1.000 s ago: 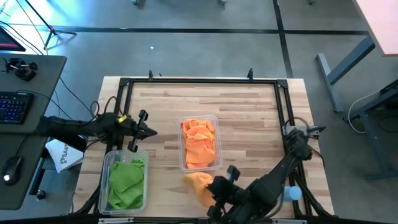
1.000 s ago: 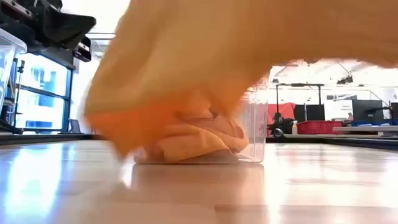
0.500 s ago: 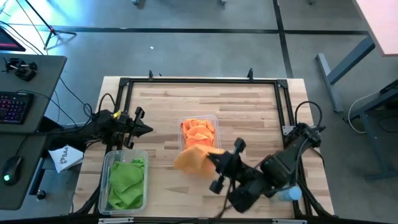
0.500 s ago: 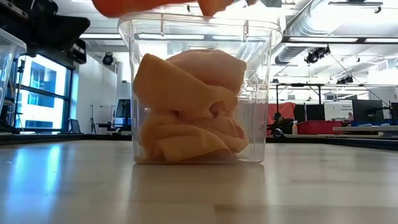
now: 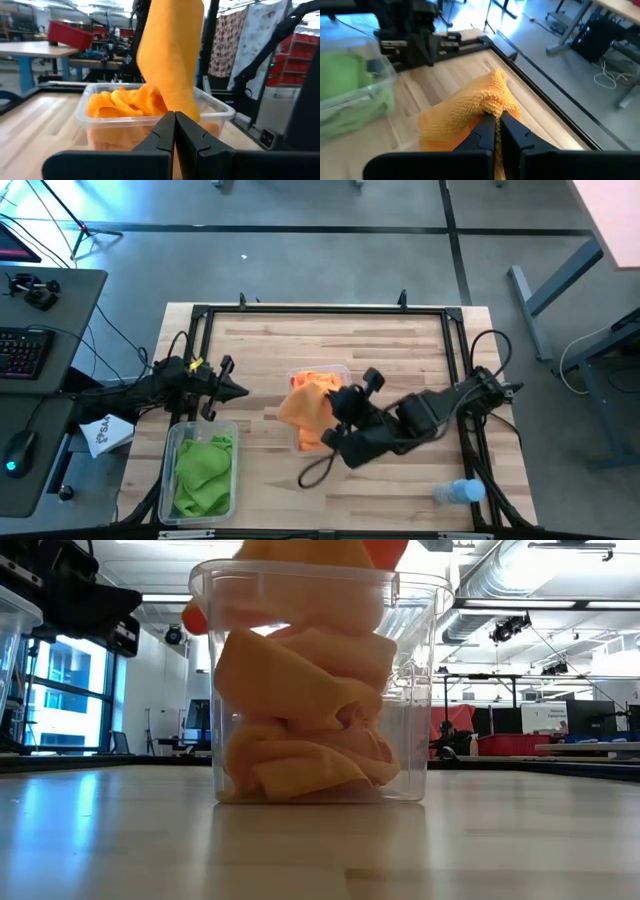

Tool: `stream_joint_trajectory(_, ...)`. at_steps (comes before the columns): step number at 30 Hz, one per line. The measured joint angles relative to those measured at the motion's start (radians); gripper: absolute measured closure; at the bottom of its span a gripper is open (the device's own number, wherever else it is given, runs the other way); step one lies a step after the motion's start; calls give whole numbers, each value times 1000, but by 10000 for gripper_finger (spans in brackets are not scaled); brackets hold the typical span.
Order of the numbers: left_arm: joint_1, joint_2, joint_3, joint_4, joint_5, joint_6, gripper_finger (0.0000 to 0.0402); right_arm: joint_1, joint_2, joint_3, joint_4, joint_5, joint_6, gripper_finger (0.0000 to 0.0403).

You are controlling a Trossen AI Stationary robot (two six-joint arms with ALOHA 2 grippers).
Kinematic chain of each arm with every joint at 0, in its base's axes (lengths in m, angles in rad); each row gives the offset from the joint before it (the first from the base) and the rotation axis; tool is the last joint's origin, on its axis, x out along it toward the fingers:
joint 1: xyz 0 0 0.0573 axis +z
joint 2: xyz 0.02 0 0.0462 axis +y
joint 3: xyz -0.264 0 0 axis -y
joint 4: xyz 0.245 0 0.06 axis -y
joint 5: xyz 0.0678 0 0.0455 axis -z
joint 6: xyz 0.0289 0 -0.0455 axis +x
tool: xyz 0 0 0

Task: Sort microfiber towel by color & place in baskets
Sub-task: Put the yellow microfiber towel into the right transparent bin

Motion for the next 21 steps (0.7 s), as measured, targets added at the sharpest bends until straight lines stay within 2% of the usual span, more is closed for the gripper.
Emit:
stream_joint_trajectory(9,0,22,0,-32,-258,24,402,-102,0,-3,1,-84,-6,403)
stream_joint_trajectory(13,0,38,0,-39,-307,42,402,-127,0,-3,1,-139,-8,403)
stream_joint_trajectory(21,0,50,0,-39,-311,92,402,-170,0,-3,-10,-283,-34,403)
